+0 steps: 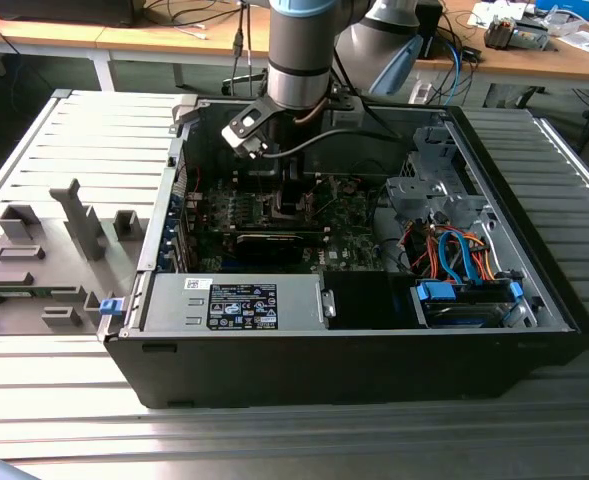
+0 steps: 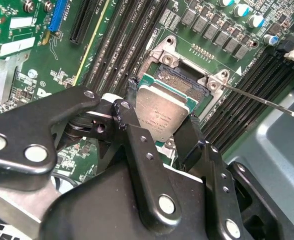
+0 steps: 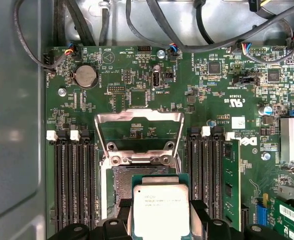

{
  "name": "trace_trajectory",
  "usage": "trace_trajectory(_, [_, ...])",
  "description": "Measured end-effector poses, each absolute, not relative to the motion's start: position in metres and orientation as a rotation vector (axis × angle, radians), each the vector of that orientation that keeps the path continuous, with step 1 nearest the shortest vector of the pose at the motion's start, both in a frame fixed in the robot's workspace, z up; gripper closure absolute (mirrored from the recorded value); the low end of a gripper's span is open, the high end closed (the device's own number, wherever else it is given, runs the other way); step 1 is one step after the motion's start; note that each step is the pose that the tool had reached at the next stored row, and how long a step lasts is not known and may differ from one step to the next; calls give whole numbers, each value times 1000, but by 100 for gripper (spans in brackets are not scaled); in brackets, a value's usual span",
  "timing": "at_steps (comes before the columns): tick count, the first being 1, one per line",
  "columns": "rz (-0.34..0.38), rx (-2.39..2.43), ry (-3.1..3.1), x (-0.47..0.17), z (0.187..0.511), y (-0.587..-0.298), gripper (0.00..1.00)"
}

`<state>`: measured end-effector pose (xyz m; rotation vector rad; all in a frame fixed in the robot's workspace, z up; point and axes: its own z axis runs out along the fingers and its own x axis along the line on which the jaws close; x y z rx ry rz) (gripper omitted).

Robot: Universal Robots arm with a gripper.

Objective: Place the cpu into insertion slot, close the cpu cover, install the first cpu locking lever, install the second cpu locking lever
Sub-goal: 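Place the cpu into insertion slot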

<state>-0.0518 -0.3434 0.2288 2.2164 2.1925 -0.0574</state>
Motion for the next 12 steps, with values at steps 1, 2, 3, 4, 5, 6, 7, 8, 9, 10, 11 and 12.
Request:
trace_trajectory(1, [-57, 2216, 2193, -52, 229, -343, 46])
trace_trajectory(2, [-57, 2216, 2192, -52, 229, -343, 46])
trace_trajectory(3, [-58, 2216, 2192, -52, 229, -341, 46])
trace_trajectory(4, [-58, 2216, 2192, -52, 229, -341, 46])
trace_trajectory(5, [-58, 2216, 2192, -52, 228, -340, 46])
trace_trajectory(6, [-58, 2216, 2192, -52, 228, -340, 46])
trace_trajectory(7, [-58, 2216, 2192, -52, 228, -339, 46])
trace_trajectory(8, [-57, 2216, 2192, -52, 228, -338, 46])
trace_trajectory(9, [-57, 2216, 2193, -52, 226, -338, 46])
trace_trajectory(10, [-57, 2216, 2193, -52, 225, -337, 46])
trace_trajectory(11, [-57, 2217, 2193, -52, 224, -337, 46])
trace_trajectory(12, [-57, 2217, 2193, -52, 223, -335, 46])
